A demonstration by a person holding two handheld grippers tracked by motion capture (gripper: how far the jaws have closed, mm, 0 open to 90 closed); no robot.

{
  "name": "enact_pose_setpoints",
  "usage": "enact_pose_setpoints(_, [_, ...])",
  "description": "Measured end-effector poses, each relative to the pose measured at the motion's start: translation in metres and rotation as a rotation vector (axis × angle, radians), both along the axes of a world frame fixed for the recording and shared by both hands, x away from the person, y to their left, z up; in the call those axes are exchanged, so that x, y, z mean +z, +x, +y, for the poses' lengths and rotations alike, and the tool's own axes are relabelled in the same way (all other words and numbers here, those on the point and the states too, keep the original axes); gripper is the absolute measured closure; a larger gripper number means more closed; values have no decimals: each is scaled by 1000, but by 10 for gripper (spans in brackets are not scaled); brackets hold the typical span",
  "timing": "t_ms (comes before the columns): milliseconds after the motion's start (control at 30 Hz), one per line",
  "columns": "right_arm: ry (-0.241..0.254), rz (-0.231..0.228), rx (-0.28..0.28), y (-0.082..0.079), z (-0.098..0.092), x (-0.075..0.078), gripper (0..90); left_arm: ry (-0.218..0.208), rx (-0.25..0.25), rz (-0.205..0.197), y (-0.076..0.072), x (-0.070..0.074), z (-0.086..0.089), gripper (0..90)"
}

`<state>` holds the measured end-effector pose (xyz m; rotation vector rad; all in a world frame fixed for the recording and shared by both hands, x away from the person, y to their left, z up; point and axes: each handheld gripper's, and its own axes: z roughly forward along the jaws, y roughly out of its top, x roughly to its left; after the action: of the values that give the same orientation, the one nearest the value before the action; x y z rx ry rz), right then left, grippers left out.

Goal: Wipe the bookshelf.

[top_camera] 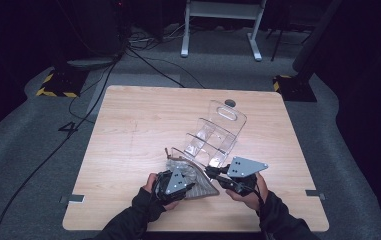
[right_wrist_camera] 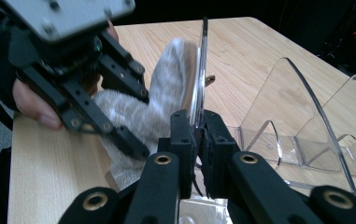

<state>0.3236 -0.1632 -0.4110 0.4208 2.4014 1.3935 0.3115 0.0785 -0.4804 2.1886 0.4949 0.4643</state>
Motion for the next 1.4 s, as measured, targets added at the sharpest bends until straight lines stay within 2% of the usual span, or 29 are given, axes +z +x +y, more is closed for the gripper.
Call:
enact_pose_setpoints(100, [-2,-2,2,0,0,0,852,22,-5,1,1,-4,0,670])
enact_pose_setpoints(167, [-2,-4,2,0,0,0,852,33,-6,22,4,-7,2,669])
enact_pose_setpoints(233, [-1,-4,2,0,-1,0,852,28,14,42,6,-8,6,669])
enact_pose_setpoints(267, [-2,-5,2,0,-1,0,853,39,27,53,8,-7,8,669])
enact_pose_setpoints(333, [-3,-6,2,0,-1,0,852,61,71,46,8,-5,13,670])
enact_pose_setpoints(367, [-1,-5,2,0,-1,0,852,61,71,46,8,-5,13,670])
enact_pose_setpoints(433, [-2,-7,3,0,-1,0,853,64,111,43,10,-3,18,671])
enact_pose_setpoints(567, [-1,-6,3,0,-1,0,852,6,179,24,15,9,34,674])
enact_pose_setpoints(667, [0,-5,3,0,-1,0,852,-86,235,-8,16,24,49,675])
enact_pose_setpoints(733, [4,-1,3,0,-1,0,852,-121,251,-29,16,30,52,675])
enact_pose_setpoints(767, [4,-1,2,0,-1,0,852,-167,246,-37,15,37,54,675])
enact_pose_setpoints(800, [5,0,2,0,-1,0,851,-189,241,-50,14,41,53,675])
enact_pose_setpoints(933, [6,2,2,0,-1,0,850,-200,189,-116,4,52,42,672])
enact_pose_setpoints(967, [6,2,2,0,-1,0,850,-200,189,-116,4,52,42,672])
enact_pose_setpoints(1000, [6,2,2,0,-1,0,850,-198,161,-122,1,54,38,672])
enact_pose_setpoints(1067, [5,2,2,1,0,-1,851,-180,135,-147,-4,55,31,671])
enact_pose_setpoints(1133, [6,2,1,0,0,-1,851,-175,92,-142,-8,54,22,672])
enact_pose_setpoints(1267, [6,1,-2,0,0,-1,851,-79,14,-155,-16,40,-2,670])
enact_pose_setpoints(1333, [8,4,-2,0,0,-1,851,-54,-4,-147,-16,32,-10,669])
enact_pose_setpoints(1400, [8,4,-6,1,-1,-1,852,-55,-13,-128,-14,28,-10,668])
